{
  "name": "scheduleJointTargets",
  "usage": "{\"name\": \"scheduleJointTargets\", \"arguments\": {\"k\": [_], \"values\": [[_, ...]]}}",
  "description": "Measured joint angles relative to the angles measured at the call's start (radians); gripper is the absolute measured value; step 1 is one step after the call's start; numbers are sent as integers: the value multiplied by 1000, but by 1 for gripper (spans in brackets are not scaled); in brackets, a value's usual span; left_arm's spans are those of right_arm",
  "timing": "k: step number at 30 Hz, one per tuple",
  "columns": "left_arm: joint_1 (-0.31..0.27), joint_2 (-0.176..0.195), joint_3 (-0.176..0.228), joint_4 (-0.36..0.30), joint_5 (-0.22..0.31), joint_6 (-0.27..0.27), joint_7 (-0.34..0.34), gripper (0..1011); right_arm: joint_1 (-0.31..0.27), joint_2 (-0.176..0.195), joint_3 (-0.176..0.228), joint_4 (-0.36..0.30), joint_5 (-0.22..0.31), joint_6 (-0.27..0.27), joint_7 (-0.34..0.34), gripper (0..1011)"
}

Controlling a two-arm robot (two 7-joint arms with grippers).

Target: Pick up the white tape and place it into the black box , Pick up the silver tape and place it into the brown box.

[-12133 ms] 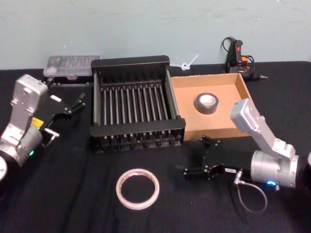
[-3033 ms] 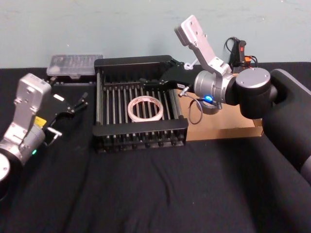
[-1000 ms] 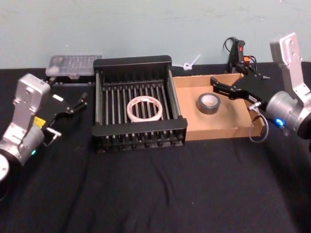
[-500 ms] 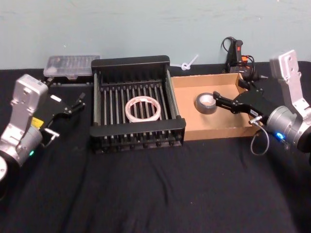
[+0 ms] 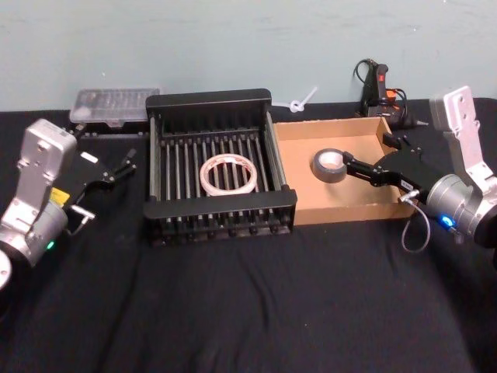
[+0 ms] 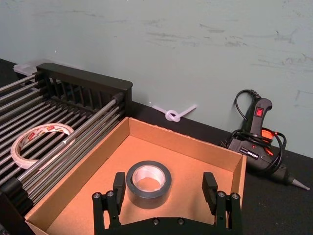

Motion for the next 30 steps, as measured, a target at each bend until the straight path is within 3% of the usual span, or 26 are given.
{"name": "scheduleJointTargets", "arguments": {"k": [30], "values": [[0, 0, 0, 0, 0, 0, 0, 1001, 0, 1, -1, -1, 3, 0, 1, 1002]]}}
